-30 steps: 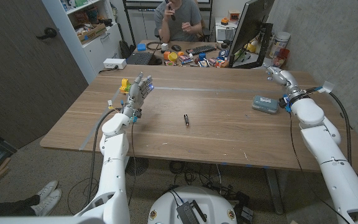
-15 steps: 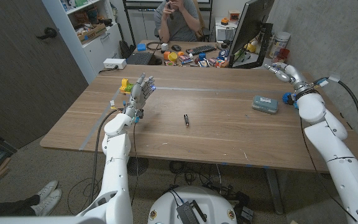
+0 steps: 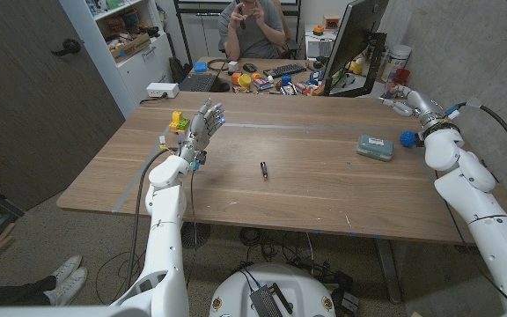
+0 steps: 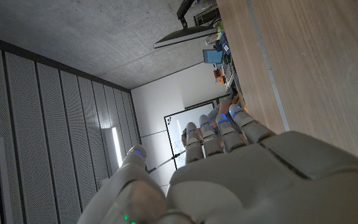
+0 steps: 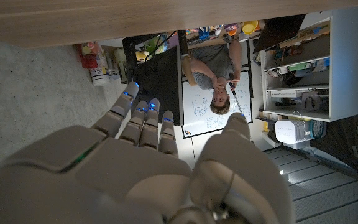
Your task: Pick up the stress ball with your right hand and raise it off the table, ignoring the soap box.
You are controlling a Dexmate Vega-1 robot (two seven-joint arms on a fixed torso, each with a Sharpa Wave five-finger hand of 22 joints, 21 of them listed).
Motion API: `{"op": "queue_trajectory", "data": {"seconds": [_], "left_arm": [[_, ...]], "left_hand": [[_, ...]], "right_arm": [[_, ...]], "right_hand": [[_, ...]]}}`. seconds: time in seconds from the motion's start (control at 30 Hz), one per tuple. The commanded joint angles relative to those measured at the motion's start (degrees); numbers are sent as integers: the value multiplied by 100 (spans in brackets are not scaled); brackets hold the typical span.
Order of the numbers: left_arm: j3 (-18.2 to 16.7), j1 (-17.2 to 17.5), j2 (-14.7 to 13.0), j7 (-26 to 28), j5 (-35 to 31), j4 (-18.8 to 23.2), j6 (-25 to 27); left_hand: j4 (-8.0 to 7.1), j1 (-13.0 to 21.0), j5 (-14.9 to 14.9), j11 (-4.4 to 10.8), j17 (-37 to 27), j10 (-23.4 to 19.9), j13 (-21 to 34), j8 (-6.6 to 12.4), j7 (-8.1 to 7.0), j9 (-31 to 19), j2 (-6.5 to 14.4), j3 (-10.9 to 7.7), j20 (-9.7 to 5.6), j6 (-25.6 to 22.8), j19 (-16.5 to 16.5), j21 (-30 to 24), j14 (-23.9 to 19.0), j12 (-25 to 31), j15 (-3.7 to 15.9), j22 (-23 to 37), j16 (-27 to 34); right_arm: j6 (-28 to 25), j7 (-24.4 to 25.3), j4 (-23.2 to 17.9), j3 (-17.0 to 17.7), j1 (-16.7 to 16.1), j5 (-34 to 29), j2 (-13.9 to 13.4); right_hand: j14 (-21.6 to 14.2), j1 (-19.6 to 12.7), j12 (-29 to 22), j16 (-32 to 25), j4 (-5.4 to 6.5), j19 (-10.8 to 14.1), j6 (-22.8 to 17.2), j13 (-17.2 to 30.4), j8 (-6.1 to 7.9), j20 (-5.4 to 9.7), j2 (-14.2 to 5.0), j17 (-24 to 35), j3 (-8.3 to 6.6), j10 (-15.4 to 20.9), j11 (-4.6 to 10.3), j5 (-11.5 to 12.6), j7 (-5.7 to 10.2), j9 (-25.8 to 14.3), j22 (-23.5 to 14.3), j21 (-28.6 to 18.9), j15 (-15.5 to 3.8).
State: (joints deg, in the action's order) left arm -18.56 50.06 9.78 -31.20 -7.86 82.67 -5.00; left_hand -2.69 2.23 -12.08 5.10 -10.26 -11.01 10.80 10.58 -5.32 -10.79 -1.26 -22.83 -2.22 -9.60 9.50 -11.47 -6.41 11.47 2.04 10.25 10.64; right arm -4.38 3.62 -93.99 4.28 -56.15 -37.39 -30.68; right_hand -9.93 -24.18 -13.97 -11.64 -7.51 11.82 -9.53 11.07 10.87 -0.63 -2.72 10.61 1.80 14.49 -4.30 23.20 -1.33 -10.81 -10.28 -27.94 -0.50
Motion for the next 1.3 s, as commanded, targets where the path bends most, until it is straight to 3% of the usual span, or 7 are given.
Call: {"op": "queue_trajectory", "data": {"seconds": [0.03,0.97,1.3], "left_arm": [[211,42,-24,-46,-118,289,77],[484,294,-161,6,-213,709,-141],[545,386,-164,5,-80,819,-251]], "left_hand": [[38,48,-26,-2,-17,-29,14,3,23,-14,22,-22,-130,17,50,-21,-49,17,371,23,24],[50,44,-25,-14,-18,-70,14,79,77,-13,22,-9,-133,-136,63,-25,-45,32,363,23,21],[57,47,-25,-5,-17,-84,14,88,68,-13,22,-6,-130,-159,65,-25,-45,35,367,22,20]], "right_arm": [[62,196,522,-230,222,-469,-262],[-645,26,1167,-337,293,-614,-638],[-574,104,1545,-568,528,-580,-684]], "right_hand": [[-10,-87,15,11,-29,10,-67,19,43,-11,-9,26,10,-34,24,53,-2,-11,-21,45,31],[126,-184,95,59,-52,-111,-33,24,47,-4,5,34,11,-227,70,176,51,-19,-26,162,14],[-3,-228,72,-2,-48,-75,-128,26,88,6,-11,43,8,-174,102,246,56,-21,-28,190,-71]]}}
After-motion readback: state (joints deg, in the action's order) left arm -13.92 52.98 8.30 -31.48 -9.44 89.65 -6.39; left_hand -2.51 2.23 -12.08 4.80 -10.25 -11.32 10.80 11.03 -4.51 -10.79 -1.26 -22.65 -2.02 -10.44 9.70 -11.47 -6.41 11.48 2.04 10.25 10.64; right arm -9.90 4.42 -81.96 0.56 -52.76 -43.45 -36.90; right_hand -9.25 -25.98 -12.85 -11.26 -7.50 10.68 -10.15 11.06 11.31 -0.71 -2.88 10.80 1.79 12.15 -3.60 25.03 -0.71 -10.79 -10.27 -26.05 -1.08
